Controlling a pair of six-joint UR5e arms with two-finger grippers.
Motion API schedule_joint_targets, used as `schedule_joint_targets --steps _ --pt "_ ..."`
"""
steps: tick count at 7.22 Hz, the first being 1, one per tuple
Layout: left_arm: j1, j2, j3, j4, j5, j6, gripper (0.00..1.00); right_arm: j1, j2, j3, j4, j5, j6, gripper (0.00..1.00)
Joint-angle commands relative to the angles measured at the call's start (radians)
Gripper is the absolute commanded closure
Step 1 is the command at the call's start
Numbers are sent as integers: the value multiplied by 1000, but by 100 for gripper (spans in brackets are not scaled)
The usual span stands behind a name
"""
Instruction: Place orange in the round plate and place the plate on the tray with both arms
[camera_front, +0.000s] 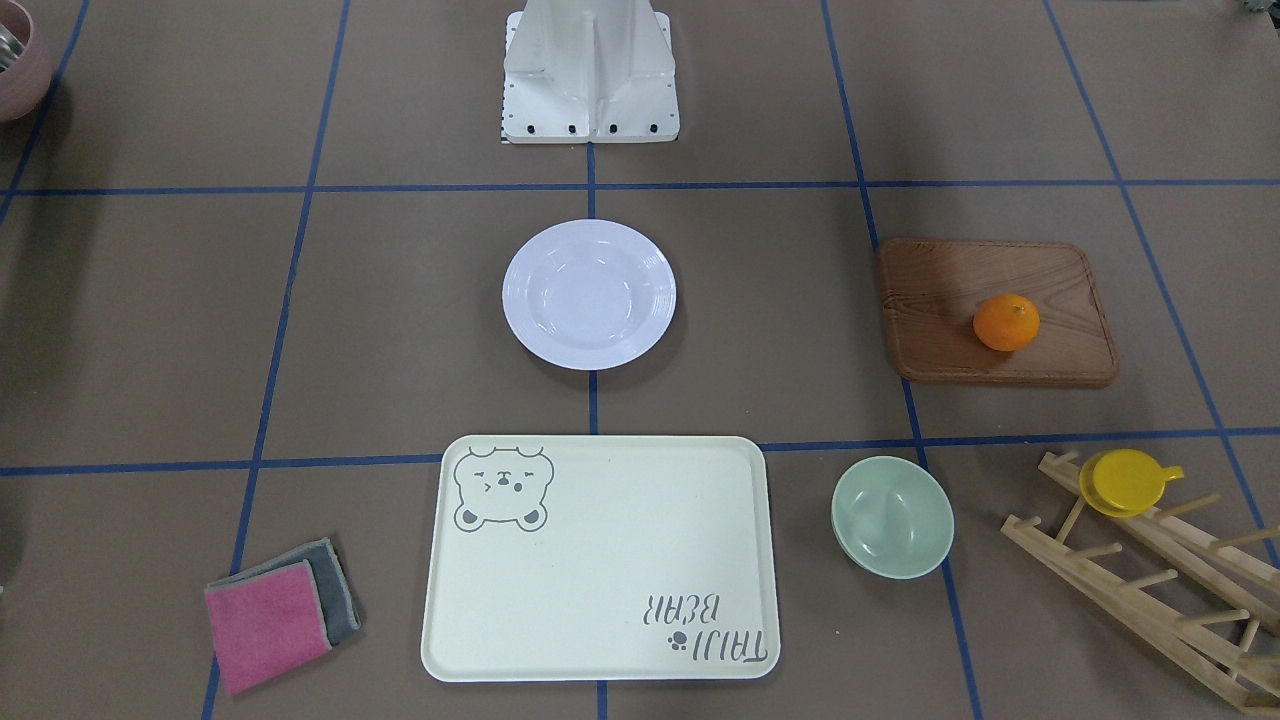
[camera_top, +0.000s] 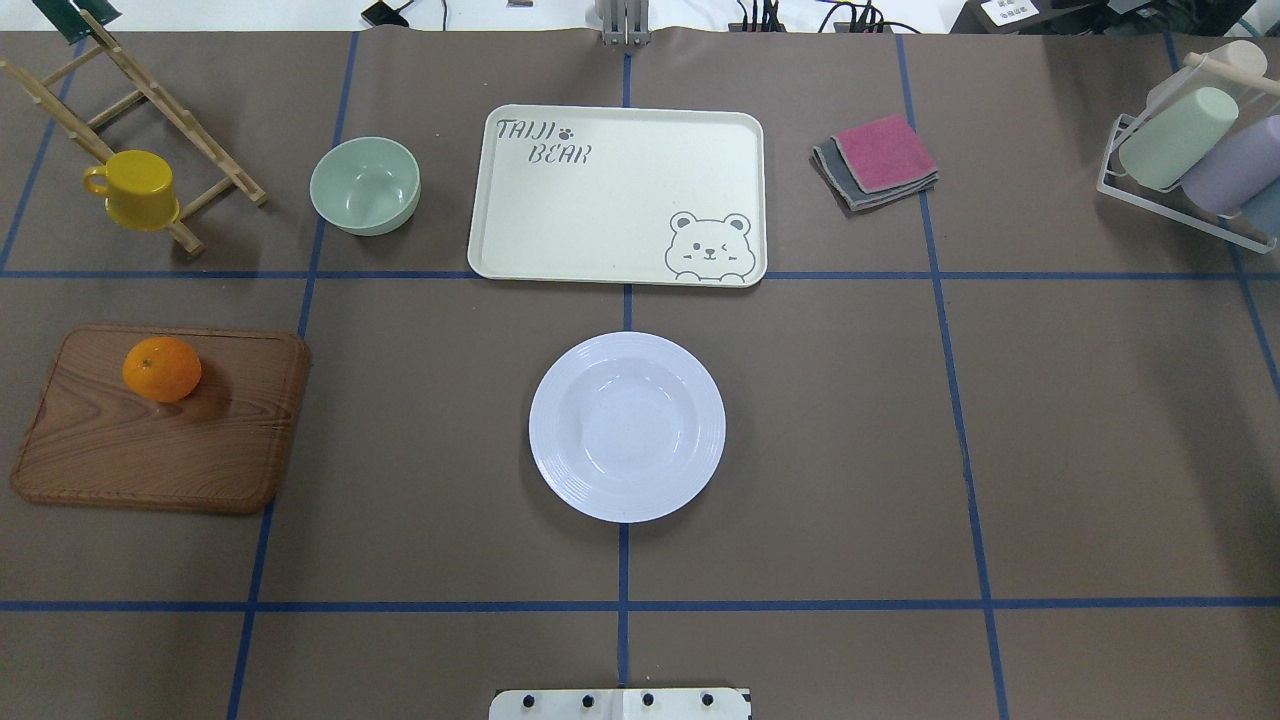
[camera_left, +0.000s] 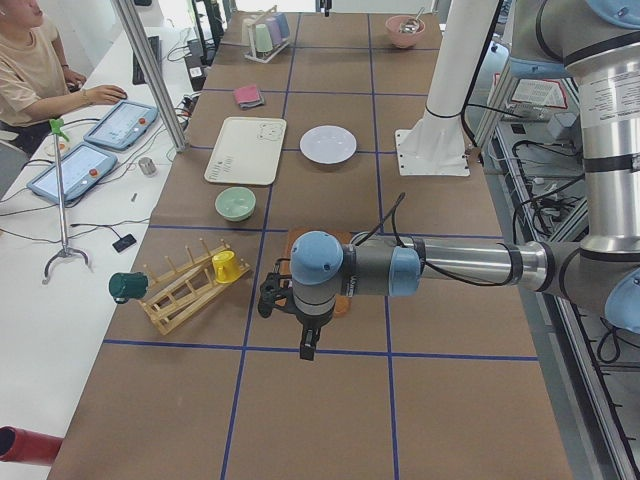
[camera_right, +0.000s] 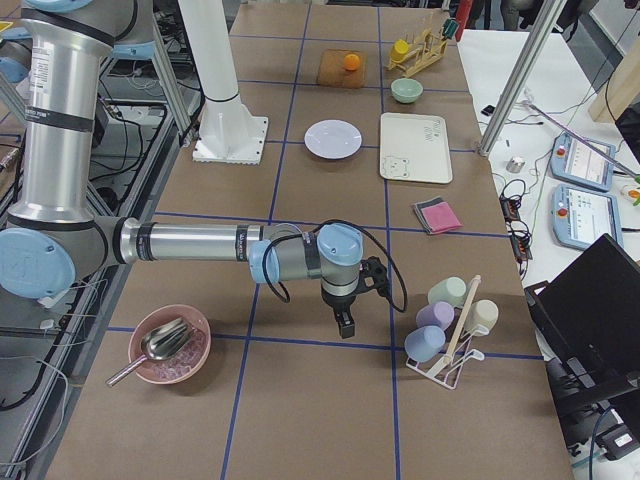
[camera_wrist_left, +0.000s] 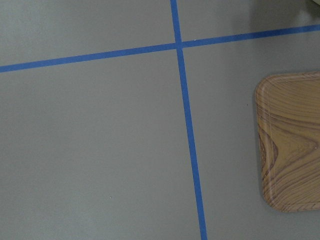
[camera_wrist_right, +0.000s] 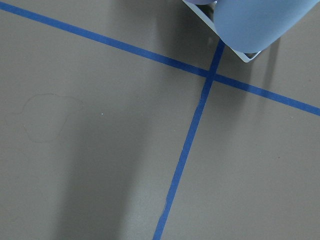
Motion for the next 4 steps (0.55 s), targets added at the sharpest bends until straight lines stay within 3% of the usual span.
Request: schedule_joint_targets --steps 1,4 --pt "1 0 -11 0 0 0 0 1 -1 5 0 1 0 0" --pt "2 -26 -22 -55 -1 -8 0 -1 14 11 3 -2 0 0"
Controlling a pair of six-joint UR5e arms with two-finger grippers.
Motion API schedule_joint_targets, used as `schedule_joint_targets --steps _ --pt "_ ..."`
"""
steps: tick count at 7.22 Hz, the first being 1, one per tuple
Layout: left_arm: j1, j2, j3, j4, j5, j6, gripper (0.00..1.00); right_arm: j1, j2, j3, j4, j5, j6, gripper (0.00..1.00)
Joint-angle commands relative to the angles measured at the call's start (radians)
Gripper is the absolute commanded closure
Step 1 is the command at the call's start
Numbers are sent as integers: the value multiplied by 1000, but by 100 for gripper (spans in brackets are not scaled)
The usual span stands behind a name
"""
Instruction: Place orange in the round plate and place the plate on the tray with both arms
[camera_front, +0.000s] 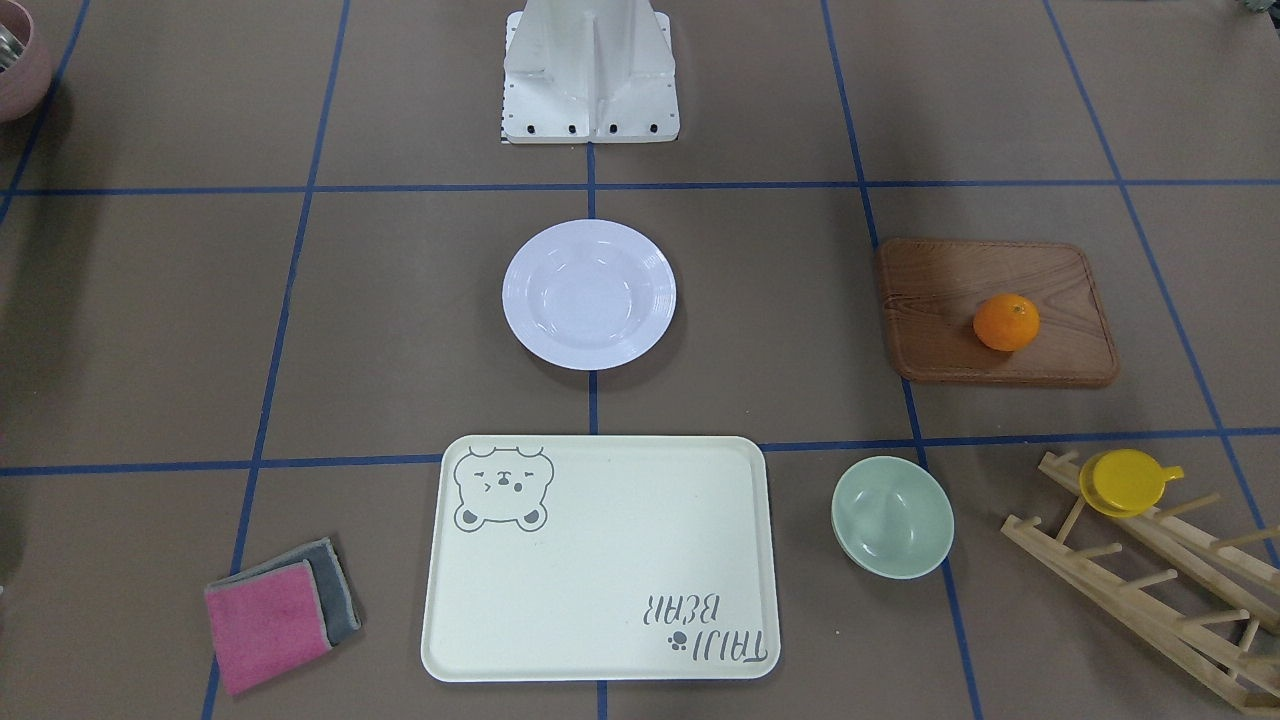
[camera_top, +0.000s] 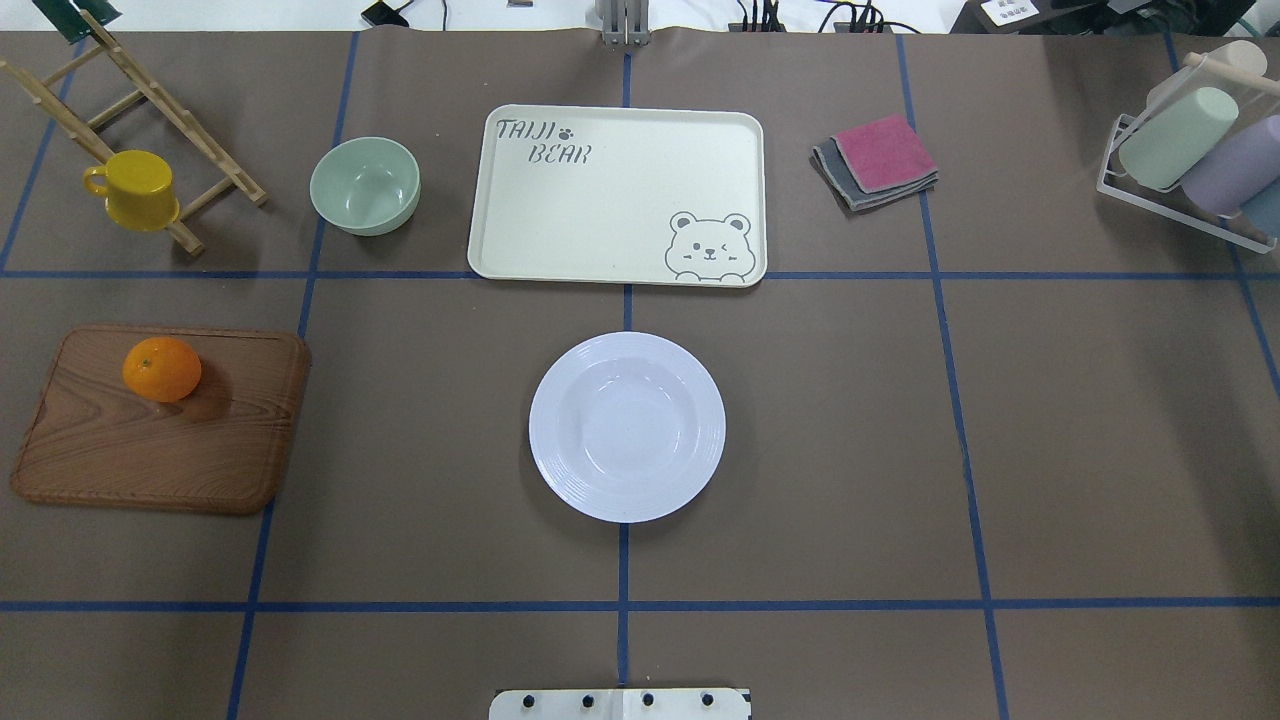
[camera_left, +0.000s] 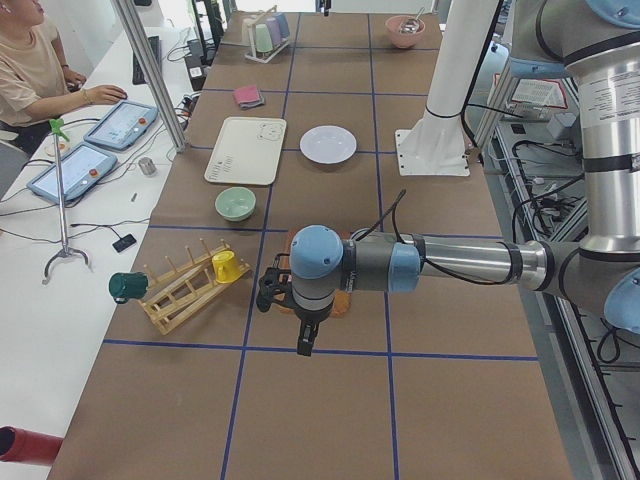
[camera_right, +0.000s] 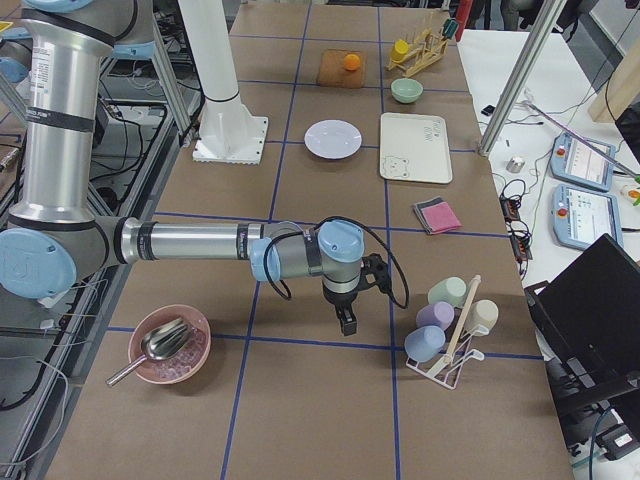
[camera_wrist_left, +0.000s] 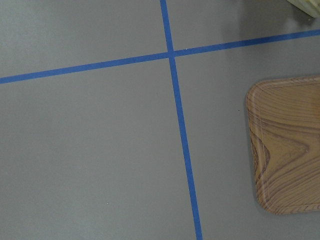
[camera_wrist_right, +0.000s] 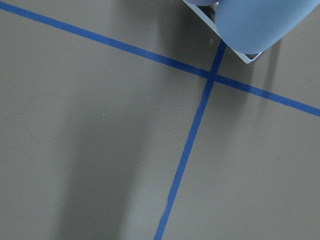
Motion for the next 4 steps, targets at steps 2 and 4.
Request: schedule_joint_targets --steps 2,4 --pt "28 -75 -5 -120 -90 3 0 0 17 2 1 2 2 0" --pt "77 -74 3 -297 -168 -56 0 0 17 2 1 3 2 0"
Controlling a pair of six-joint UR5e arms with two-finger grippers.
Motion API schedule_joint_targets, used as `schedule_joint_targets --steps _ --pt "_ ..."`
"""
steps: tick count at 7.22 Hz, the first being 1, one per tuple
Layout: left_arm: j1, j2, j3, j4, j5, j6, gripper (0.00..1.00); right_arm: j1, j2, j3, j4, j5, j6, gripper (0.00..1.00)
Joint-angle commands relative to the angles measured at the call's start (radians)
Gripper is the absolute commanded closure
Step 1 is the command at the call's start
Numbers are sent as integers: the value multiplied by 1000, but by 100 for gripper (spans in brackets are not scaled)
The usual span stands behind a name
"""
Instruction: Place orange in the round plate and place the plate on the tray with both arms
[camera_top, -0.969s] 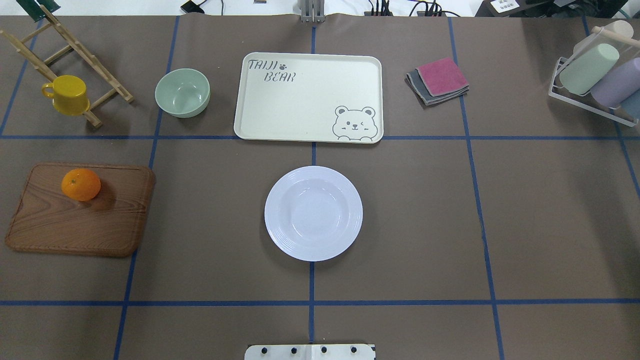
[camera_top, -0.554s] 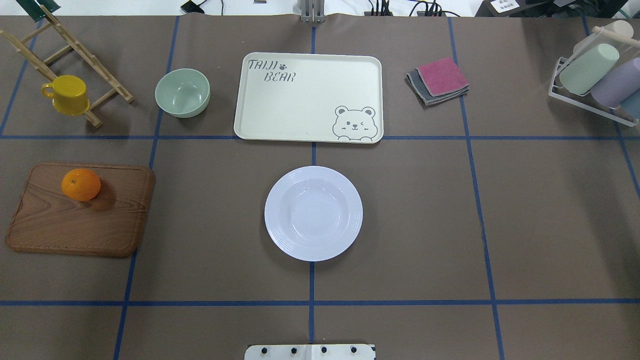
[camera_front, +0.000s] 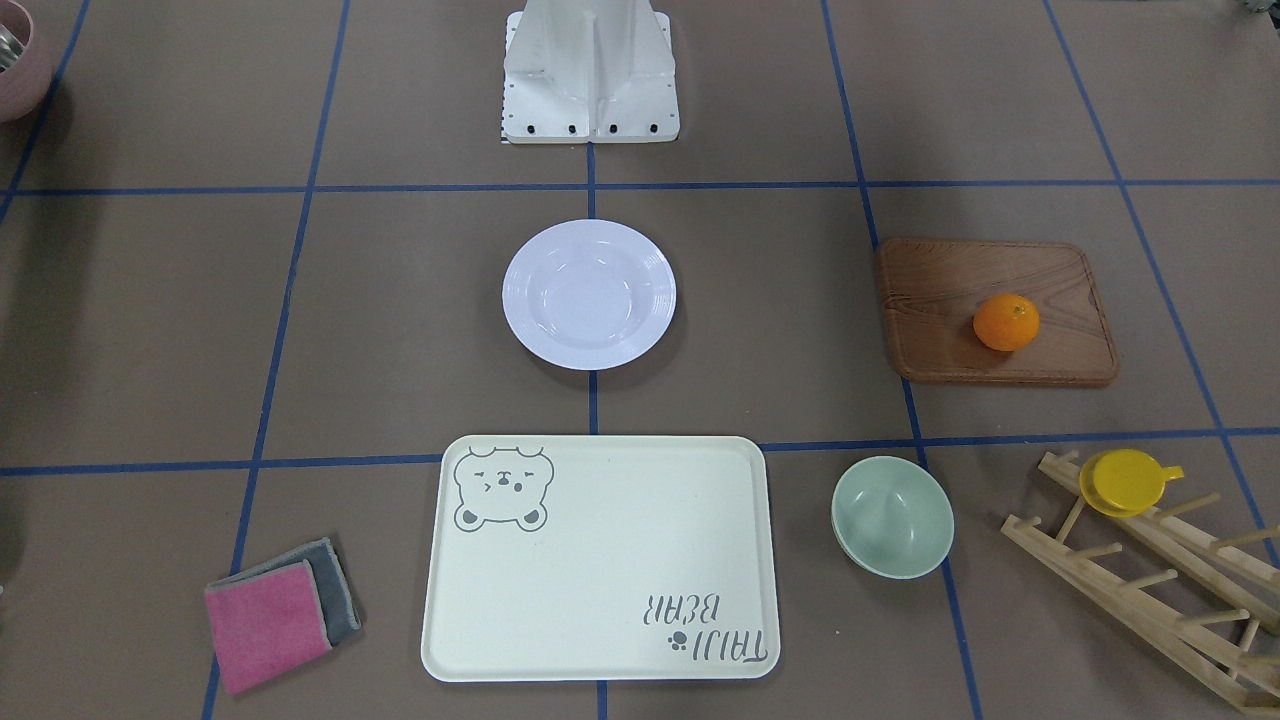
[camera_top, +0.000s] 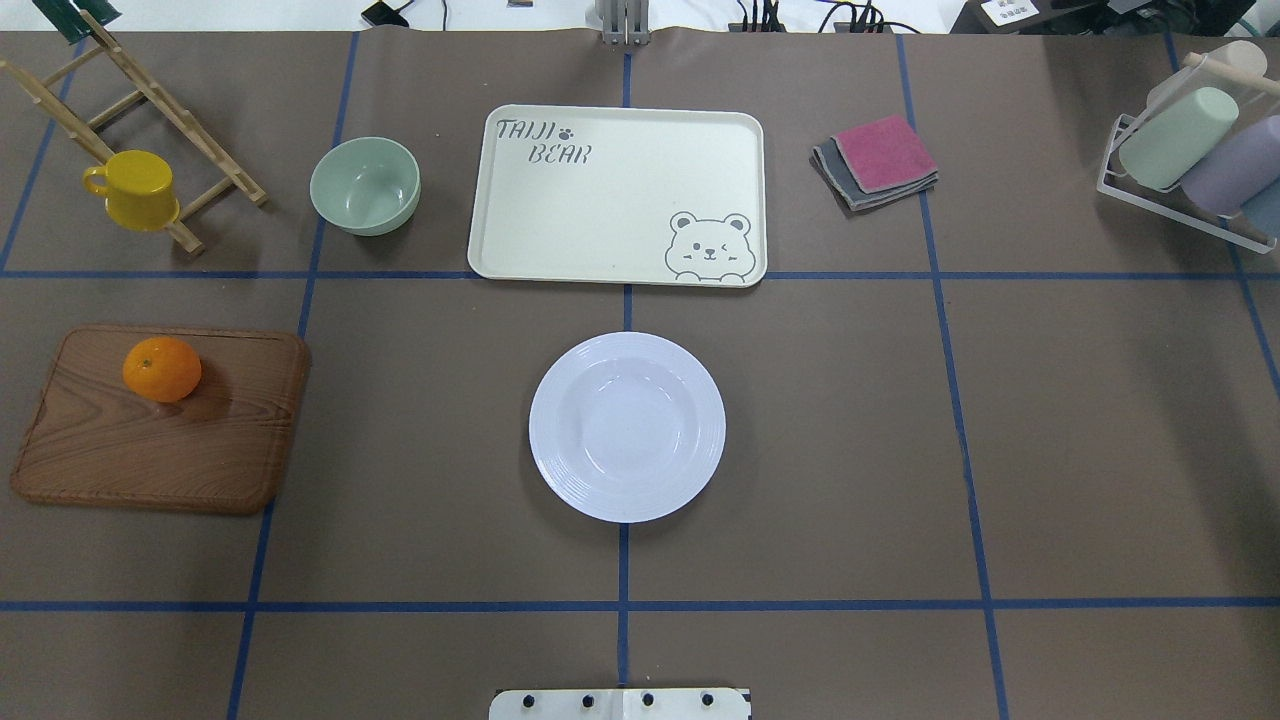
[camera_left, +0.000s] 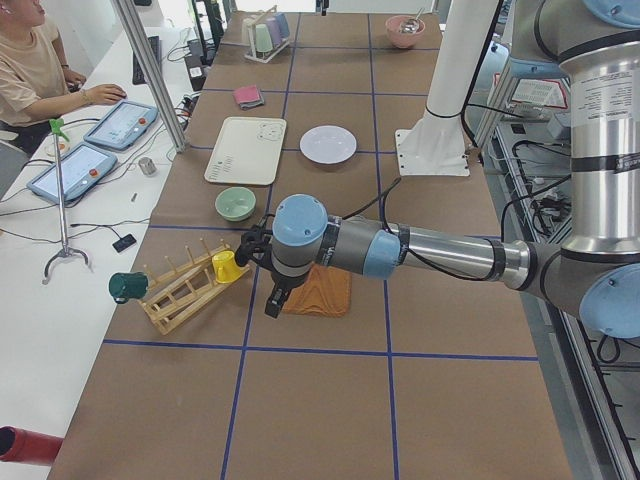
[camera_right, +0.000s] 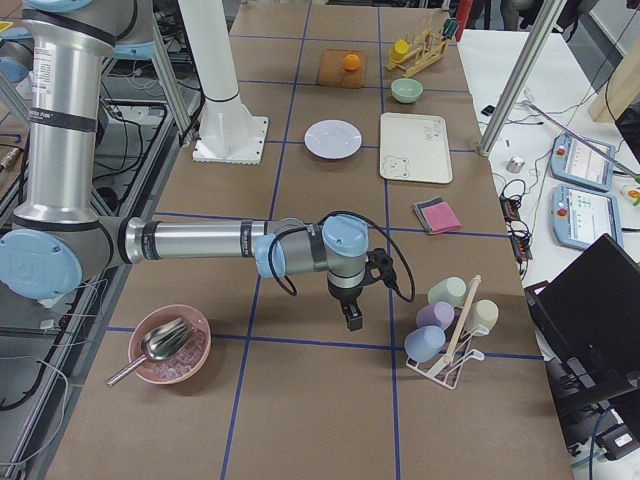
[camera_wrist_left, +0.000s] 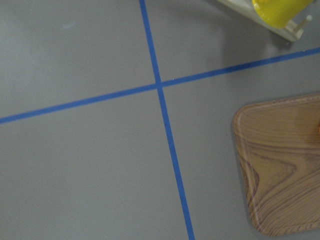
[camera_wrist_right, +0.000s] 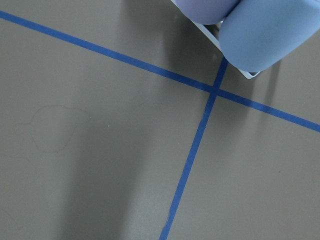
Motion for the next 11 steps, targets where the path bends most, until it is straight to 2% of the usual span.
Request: schedule_joint_targets --steps 1,2,3,4,5,7,9,11 --pt "154 -18 -11 -124 -34 -216 0 0 1 0 0 10 0 0" --pt "256 -16 -20 -220 45 -402 0 0 1 0 0 11 0 0" --pt "371 -16 -20 -238 177 -475 0 0 1 0 0 11 0 0" --pt "458 -32 -19 -239 251 -547 0 0 1 0 0 11 0 0" --pt "506 -39 -17 -239 264 -592 0 0 1 0 0 10 0 0" --pt "650 -49 -5 -294 381 -720 0 0 1 -1 0 11 0 0" --pt "700 -102 74 -370 402 -787 0 0 1 -1 0 10 0 0" --pt "711 -127 118 -371 431 -783 0 0 1 -1 0 11 0 0"
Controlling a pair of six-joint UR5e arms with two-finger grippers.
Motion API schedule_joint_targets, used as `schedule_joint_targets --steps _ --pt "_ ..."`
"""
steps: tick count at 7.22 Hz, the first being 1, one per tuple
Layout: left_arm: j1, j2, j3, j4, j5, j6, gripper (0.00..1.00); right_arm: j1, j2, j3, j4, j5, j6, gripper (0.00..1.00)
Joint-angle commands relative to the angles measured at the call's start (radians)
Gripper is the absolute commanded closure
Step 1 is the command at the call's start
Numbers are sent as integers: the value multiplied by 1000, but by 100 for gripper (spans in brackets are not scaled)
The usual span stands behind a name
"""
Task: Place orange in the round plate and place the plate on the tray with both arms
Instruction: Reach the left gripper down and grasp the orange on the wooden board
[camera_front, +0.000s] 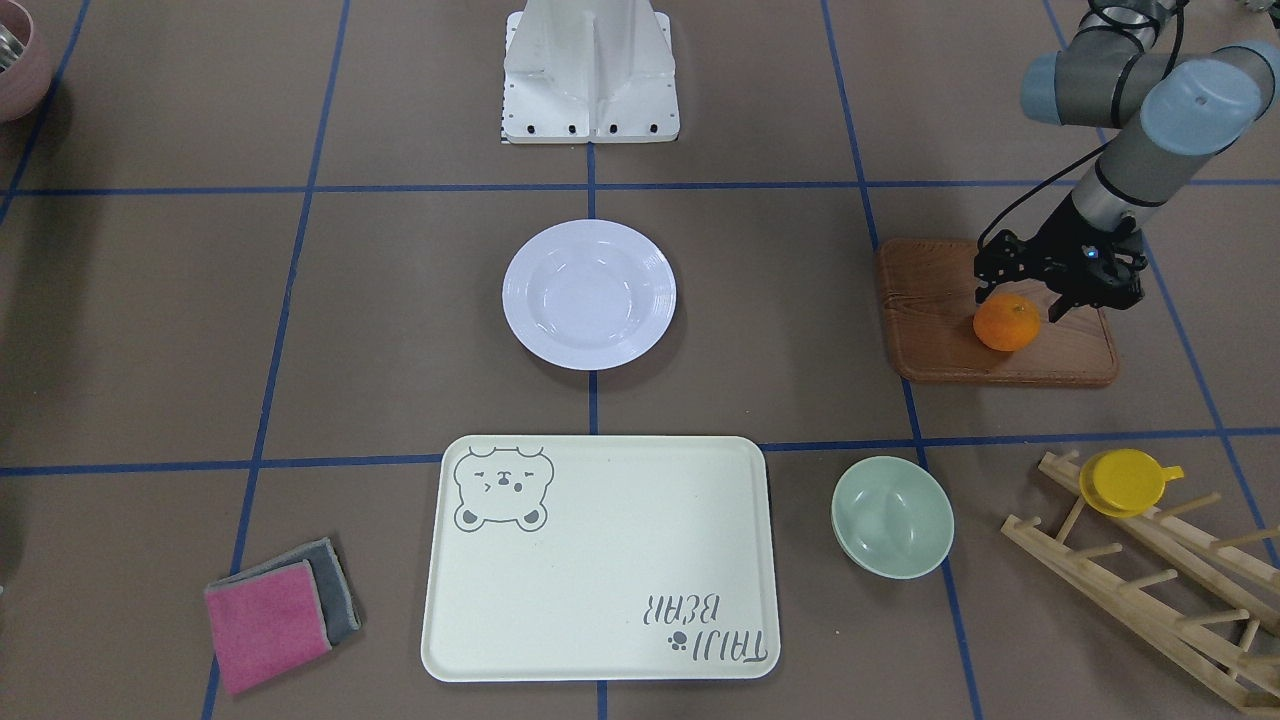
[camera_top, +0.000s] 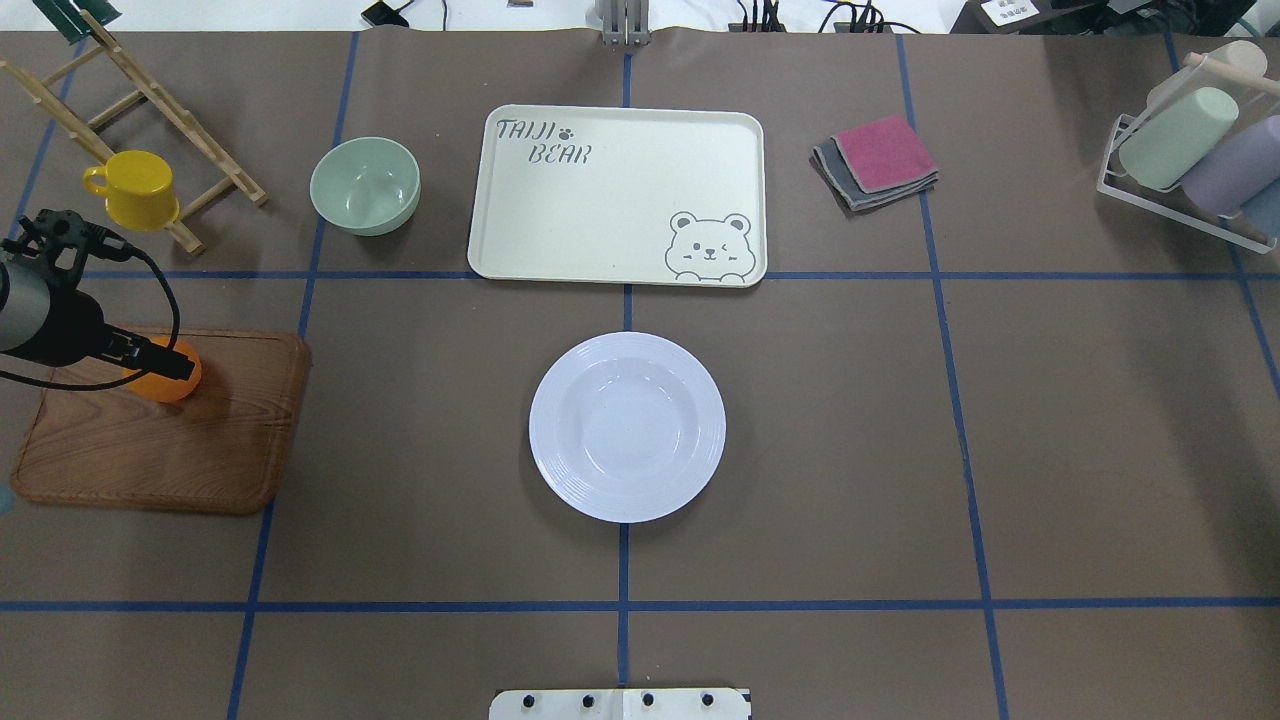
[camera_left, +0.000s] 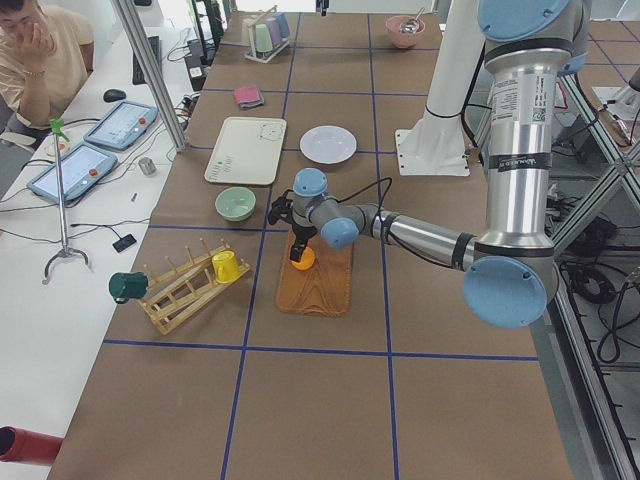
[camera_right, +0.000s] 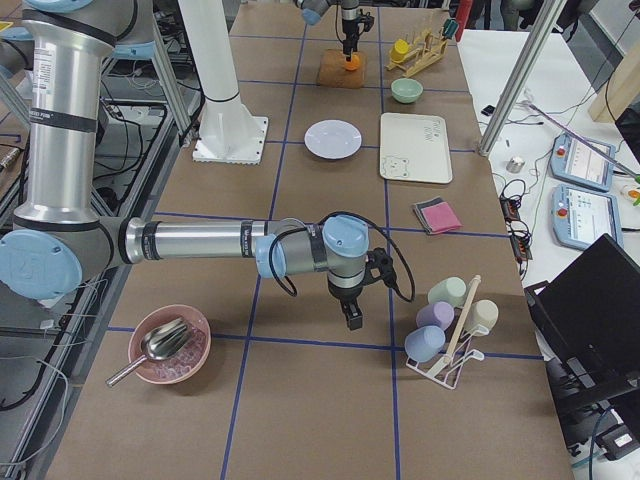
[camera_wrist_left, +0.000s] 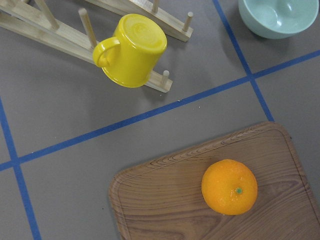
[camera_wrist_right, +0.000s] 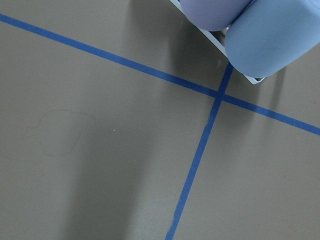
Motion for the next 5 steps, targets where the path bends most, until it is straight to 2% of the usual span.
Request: schedule_joint_targets --steps 1,5 --pt "10 -14 32 -6 24 -1 0 0 0 0 0 1 0 0" --pt "37 -27 97 -11 61 5 0 0 0 0 0 -1 0 0"
